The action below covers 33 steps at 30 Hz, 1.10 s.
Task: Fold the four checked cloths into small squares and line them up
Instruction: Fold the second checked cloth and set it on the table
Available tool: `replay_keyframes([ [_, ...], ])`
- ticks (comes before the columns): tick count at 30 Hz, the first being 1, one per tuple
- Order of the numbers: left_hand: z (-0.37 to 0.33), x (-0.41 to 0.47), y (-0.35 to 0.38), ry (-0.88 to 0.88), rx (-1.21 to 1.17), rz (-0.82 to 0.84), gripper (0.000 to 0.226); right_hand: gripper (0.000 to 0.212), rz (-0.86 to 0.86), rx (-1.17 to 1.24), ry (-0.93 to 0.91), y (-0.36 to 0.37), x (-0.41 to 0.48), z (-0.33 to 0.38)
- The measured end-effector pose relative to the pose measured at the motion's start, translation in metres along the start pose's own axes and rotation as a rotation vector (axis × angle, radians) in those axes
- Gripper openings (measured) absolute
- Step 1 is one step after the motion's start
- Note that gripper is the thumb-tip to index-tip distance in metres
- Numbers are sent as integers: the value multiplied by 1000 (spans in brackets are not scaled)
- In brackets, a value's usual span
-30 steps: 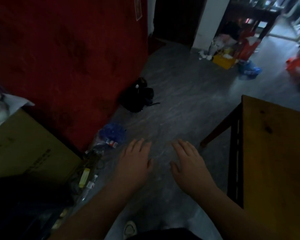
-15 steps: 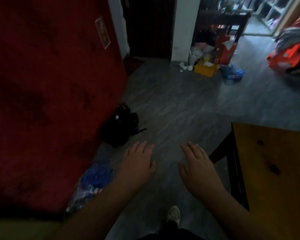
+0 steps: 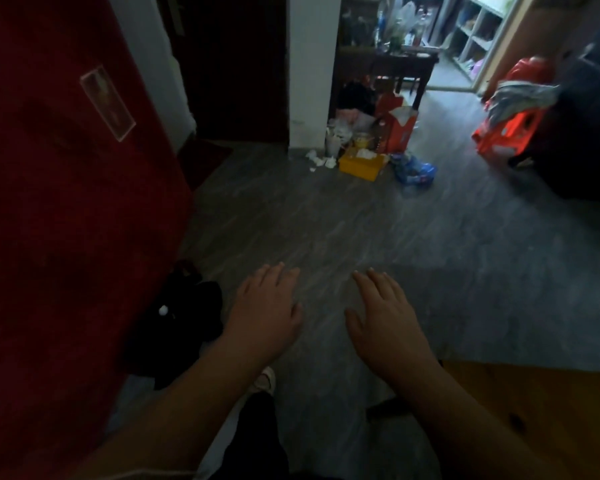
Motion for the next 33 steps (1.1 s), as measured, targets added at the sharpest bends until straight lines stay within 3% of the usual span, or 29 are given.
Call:
replay_keyframes([
  [7,17,204,23,159,2,72,72,66,-51,-35,178,29,166,-26],
  [13,-37,344,32,334,-28,105,66,66,-163,-53,355,-3,260,-79],
  [20,-161,440,86,622,-21,178,67,63,-280,-45,656,-28,307,-217],
  [33,-474,579,168,983,-27,252,62,63,-370,-80,895,-129,353,-472],
])
Point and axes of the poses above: each hand's wrist, its own x-axis towards the middle knuckle, its own y-axis out of the palm, z = x × y, the point moved 5 cm from there along x, towards the middle knuckle, and after that the axes turned 11 degrees about -z, right-handed, at the moved point
